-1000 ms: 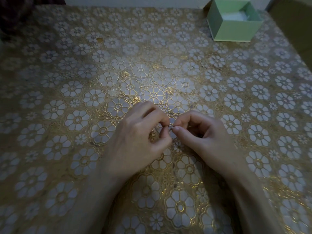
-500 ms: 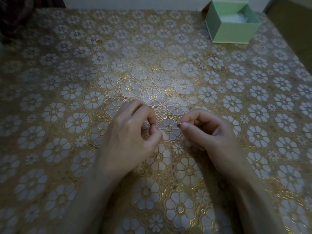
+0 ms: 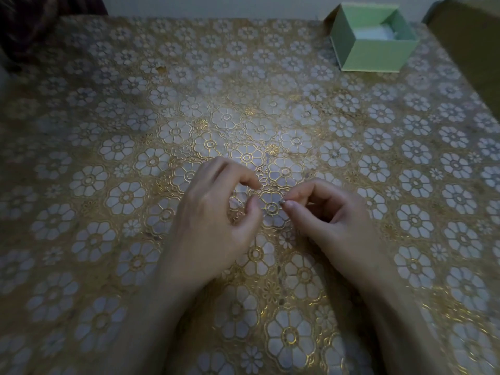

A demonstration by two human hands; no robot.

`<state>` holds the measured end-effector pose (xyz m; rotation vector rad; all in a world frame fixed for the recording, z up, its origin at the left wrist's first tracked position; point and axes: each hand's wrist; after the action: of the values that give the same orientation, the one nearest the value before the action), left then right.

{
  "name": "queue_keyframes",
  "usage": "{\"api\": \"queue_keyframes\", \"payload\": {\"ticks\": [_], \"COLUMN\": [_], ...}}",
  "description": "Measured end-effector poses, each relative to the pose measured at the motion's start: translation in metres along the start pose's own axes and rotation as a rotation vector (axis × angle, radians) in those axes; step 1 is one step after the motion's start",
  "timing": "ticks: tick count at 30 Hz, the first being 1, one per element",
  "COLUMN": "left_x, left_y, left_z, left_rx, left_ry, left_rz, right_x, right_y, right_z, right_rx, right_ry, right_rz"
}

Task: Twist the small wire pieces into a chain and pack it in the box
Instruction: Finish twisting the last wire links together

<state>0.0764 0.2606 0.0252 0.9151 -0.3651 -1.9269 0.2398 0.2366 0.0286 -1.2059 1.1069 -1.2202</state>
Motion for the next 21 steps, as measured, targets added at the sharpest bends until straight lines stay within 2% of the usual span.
{"api": "queue_keyframes", "payload": {"ticks": [6,21], "left_x": [-0.0008,-0.0004], "left_y": [0.0065,0.0032], "left_z": [-0.0029,-0.0030], "left_rx": [0.084,0.043], "left_ry": [-0.025,-0.066], "left_rz": [-0.139,-0.123], "right_x": [-0.0007,-0.0014], "right_y": [0.0011,0.0067], "right_z": [-0.0004,-0.0032], "right_rx": [0.030,0.217], "right_ry": [-0.013,0.031], "right_rz": [0.018,0.065]}}
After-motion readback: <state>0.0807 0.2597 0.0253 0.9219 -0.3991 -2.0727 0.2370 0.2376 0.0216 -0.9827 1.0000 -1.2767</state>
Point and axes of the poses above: each hand's wrist, its own x-axis away from the middle knuckle, its own z-axis out of the back of the hand, y = z × x, and after that the axes turned 3 degrees about -z, right-handed
